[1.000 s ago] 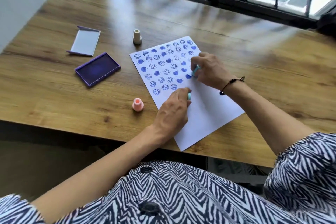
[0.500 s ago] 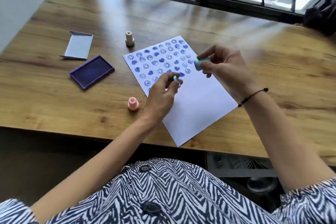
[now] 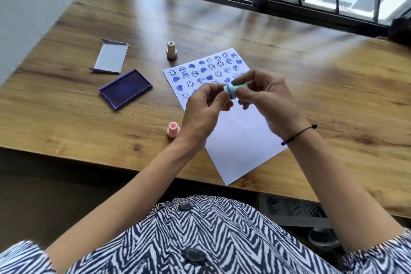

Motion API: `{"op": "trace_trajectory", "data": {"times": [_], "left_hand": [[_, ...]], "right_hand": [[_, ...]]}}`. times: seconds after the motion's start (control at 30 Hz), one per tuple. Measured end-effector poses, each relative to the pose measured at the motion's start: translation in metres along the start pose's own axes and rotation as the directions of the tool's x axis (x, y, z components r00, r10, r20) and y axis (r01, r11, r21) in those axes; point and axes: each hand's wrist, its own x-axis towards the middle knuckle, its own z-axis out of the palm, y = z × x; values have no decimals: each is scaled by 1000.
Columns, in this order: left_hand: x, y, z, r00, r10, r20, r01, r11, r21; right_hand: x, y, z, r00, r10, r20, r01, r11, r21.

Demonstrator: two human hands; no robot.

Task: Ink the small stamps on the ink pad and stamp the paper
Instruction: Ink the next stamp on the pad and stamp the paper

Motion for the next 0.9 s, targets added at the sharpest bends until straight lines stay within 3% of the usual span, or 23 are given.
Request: {"op": "trace_trajectory", "data": {"times": [0.27, 0.4, 0.53, 0.63, 0.77, 0.9], "left_hand": [[7, 7, -14, 1000, -9, -13, 11, 995, 104], [20, 23, -34, 997, -10, -78, 23, 986, 168], [25, 26, -53, 964, -10, -266, 48, 990, 134], [17, 23, -64, 958, -5, -288, 41, 992, 120], [8, 19, -69, 955, -11, -295, 40, 995, 93], [5, 14, -71, 942, -41, -334, 71, 994, 78]], "right_hand": [[5, 5, 22, 997, -34, -73, 37, 999, 36], [36, -12, 40, 992, -129, 12, 129, 976, -176], [112, -25, 66, 939, -336, 75, 316, 755, -575], [164, -11, 81, 959, -237, 156, 269, 587, -764], [183, 10, 93, 960, -161, 229, 278, 442, -853], [176, 5, 90, 970, -122, 210, 243, 435, -867]]}}
